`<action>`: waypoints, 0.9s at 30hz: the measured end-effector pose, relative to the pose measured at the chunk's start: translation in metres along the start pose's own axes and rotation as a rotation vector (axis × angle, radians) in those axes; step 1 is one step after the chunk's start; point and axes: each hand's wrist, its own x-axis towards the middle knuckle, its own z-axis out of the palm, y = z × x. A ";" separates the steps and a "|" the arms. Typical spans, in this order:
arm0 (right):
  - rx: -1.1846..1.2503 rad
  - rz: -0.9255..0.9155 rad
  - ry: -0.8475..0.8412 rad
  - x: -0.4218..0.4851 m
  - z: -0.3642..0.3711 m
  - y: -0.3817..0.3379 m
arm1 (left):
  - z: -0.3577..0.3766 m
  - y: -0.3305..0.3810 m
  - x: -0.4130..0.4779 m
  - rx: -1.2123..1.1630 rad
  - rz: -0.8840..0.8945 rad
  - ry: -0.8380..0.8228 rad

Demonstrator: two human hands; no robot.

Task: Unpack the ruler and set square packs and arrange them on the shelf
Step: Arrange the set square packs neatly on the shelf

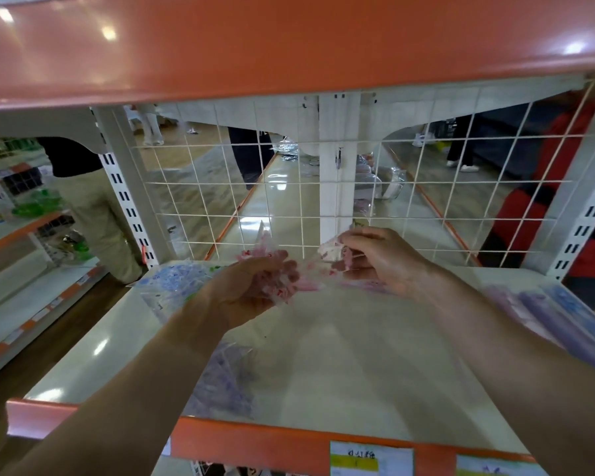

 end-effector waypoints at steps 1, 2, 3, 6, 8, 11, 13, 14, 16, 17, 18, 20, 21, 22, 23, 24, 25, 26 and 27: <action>-0.017 0.005 0.007 0.000 -0.004 0.000 | -0.001 0.001 0.002 0.004 0.007 0.004; -0.047 0.006 0.001 -0.001 -0.008 -0.001 | -0.002 0.001 0.003 0.016 0.014 0.007; -0.094 -0.004 -0.021 -0.001 -0.011 -0.001 | -0.001 0.001 0.005 0.035 0.016 0.008; -0.271 -0.076 -0.103 -0.002 -0.009 -0.003 | 0.013 -0.004 0.006 0.128 -0.011 -0.049; -0.406 -0.141 -0.105 -0.004 -0.004 -0.004 | 0.024 -0.008 0.006 0.179 -0.042 -0.113; -0.473 -0.217 -0.084 -0.004 0.001 -0.003 | 0.034 -0.012 0.006 0.163 -0.069 -0.143; -0.414 -0.209 -0.092 -0.003 0.002 -0.003 | 0.036 -0.014 0.006 0.167 -0.046 -0.134; -0.395 -0.197 -0.096 -0.004 0.001 -0.004 | 0.036 -0.015 0.006 0.179 -0.025 -0.120; -0.320 -0.162 -0.103 -0.003 -0.004 -0.005 | 0.036 -0.016 0.006 0.186 0.029 -0.091; -0.236 -0.128 -0.118 -0.003 -0.007 -0.006 | 0.036 -0.017 0.007 0.156 0.051 -0.074; -0.146 -0.089 -0.142 -0.003 -0.011 -0.006 | 0.034 -0.017 0.008 0.109 0.064 -0.046; -0.085 -0.038 -0.188 -0.005 -0.016 -0.005 | 0.031 -0.017 0.011 0.023 0.078 0.017; -0.110 -0.029 -0.191 -0.005 -0.018 -0.004 | 0.029 -0.016 0.013 0.010 0.082 0.035; -0.141 -0.028 -0.182 -0.006 -0.019 -0.003 | 0.027 -0.016 0.014 0.017 0.083 0.037; -0.170 -0.032 -0.164 -0.005 -0.019 -0.001 | 0.027 -0.016 0.013 0.028 0.076 0.030; -0.199 -0.040 -0.149 -0.006 -0.018 -0.001 | 0.028 -0.016 0.013 0.040 0.065 0.021; -0.234 -0.053 -0.141 -0.005 -0.018 -0.001 | 0.028 -0.016 0.013 0.047 0.053 0.015; -0.268 -0.068 -0.138 -0.004 -0.017 -0.002 | 0.028 -0.017 0.012 0.055 0.045 0.014; -0.293 -0.085 -0.131 -0.003 -0.016 -0.003 | 0.029 -0.017 0.011 0.061 0.038 0.013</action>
